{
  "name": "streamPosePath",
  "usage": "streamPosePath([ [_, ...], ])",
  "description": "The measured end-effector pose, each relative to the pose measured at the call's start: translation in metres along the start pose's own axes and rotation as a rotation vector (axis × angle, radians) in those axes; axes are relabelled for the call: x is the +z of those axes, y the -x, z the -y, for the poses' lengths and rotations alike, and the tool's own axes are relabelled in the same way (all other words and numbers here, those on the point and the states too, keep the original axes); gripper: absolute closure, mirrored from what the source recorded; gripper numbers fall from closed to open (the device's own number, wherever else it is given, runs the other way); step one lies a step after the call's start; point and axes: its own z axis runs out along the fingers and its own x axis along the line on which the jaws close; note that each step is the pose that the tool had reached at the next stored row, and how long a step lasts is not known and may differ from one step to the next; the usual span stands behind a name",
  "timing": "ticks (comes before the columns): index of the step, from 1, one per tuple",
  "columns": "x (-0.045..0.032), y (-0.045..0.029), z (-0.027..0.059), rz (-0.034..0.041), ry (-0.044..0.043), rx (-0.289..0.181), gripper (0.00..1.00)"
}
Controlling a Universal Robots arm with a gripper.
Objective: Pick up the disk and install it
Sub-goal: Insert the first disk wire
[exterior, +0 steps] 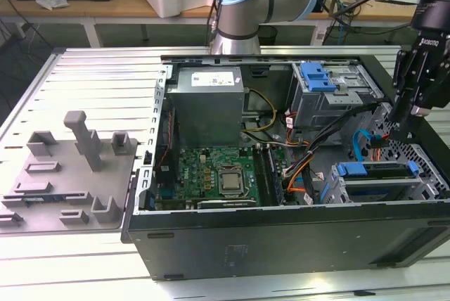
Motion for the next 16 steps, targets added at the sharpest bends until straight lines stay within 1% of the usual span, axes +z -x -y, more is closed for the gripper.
streamPosePath([
  [4, 0.0026, 0.0048, -0.0006, -0.0082, 0.0020, 0.005, 0.59],
  [6, 0.0035, 0.0067, -0.0009, -0.0108, 0.0033, 0.008, 0.59],
  [9, 0.0042, 0.0071, -0.0007, -0.0171, 0.0044, 0.009, 0.59],
  [12, 0.0044, 0.0072, -0.0006, -0.0222, 0.0074, 0.007, 0.59],
  [16, 0.0043, 0.0077, 0.0019, -0.0260, 0.0130, 0.005, 0.59],
])
